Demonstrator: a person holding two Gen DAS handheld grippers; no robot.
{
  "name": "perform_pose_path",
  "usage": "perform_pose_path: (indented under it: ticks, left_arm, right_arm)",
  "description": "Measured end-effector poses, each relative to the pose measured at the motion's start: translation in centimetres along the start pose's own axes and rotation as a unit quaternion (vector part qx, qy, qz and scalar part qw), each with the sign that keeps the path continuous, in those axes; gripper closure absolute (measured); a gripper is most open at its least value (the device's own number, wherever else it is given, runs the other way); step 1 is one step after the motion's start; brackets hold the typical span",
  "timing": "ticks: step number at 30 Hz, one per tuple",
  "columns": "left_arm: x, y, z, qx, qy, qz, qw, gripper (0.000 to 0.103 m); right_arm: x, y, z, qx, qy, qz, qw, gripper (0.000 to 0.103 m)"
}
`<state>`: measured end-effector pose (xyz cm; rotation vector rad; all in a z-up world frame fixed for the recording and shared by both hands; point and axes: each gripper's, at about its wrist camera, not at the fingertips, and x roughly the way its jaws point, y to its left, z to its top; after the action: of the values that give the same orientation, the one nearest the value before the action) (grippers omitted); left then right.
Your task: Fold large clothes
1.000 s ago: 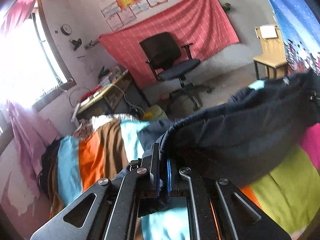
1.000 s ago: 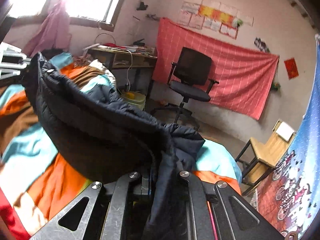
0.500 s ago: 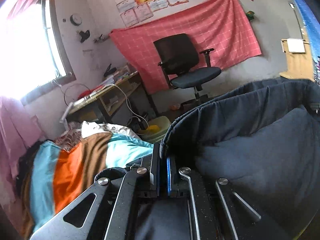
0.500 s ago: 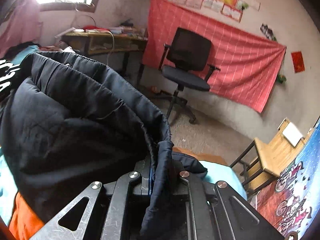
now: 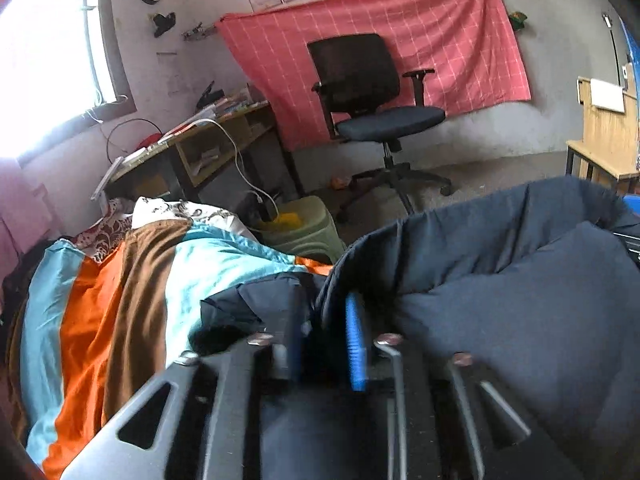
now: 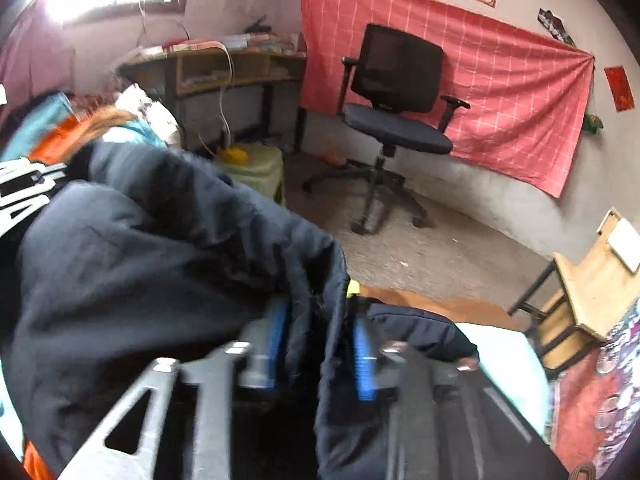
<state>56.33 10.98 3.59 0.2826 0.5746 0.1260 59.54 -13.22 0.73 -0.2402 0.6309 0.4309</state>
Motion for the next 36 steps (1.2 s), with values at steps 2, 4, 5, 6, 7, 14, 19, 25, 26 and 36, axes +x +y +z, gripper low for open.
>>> perform_pose_path:
  ticks: [2, 4, 5, 6, 7, 14, 19, 25, 26, 36]
  left_arm:
    - [-1.1, 0.6, 0.0, -0.019, -0.015, -0.006, 0.9997, 0.048]
    - [-2.5, 1.2, 0.2, -0.041, -0.034, -0.012, 0.9985, 0.032]
    - [-3.6, 1.6, 0.0, -0.054, -0.047, -0.016, 0.9973, 0.024]
    - [-4.6, 1.9, -0.2, -0.061, -0.056, -0.021, 0.9963, 0.022]
    - [-5.1, 2.1, -0.2, -0.064, -0.062, -0.026, 0.9957, 0.021]
    - [-6.6, 0.6, -2.3, -0.073, -0.026, -0.122, 0.9895, 0.019]
    - [-4.2, -0.7, -2.6, -0.064, -0.001, -0.123, 0.9903, 0.012]
    - [-1.1, -0.3, -0.6, -0.090, 0.008, -0.057, 0.9942, 0.007]
    - [-0.7, -0.1, -0.5, -0.094, 0.009, -0.047, 0.9944, 0.007]
    - [4.2, 4.2, -1.7, -0.171, 0.060, -0.026, 0.9832, 0.001]
  right_arm:
    - [-1.2, -0.3, -0.2, 0.012, -0.029, -0.004, 1.000, 0.029]
    - [-2.3, -0.4, -0.1, 0.022, -0.050, -0.013, 0.998, 0.027]
    - [-3.0, -0.4, -0.1, 0.027, -0.059, -0.015, 0.998, 0.023]
    - [-4.1, -0.4, -0.3, 0.035, -0.073, -0.021, 0.996, 0.021]
    - [-5.0, -0.4, -0.4, 0.040, -0.087, -0.029, 0.995, 0.016]
    - [-8.0, 1.8, -2.6, 0.045, -0.108, 0.037, 0.992, 0.005]
    - [-4.7, 3.1, -3.7, 0.054, -0.058, 0.074, 0.994, 0.004]
    - [0.4, 1.9, -0.4, 0.086, -0.034, 0.088, 0.992, 0.002]
    - [1.1, 1.8, 0.3, 0.087, -0.032, 0.087, 0.992, 0.002]
    - [9.3, 0.8, 3.0, 0.106, 0.037, 0.081, 0.990, 0.001]
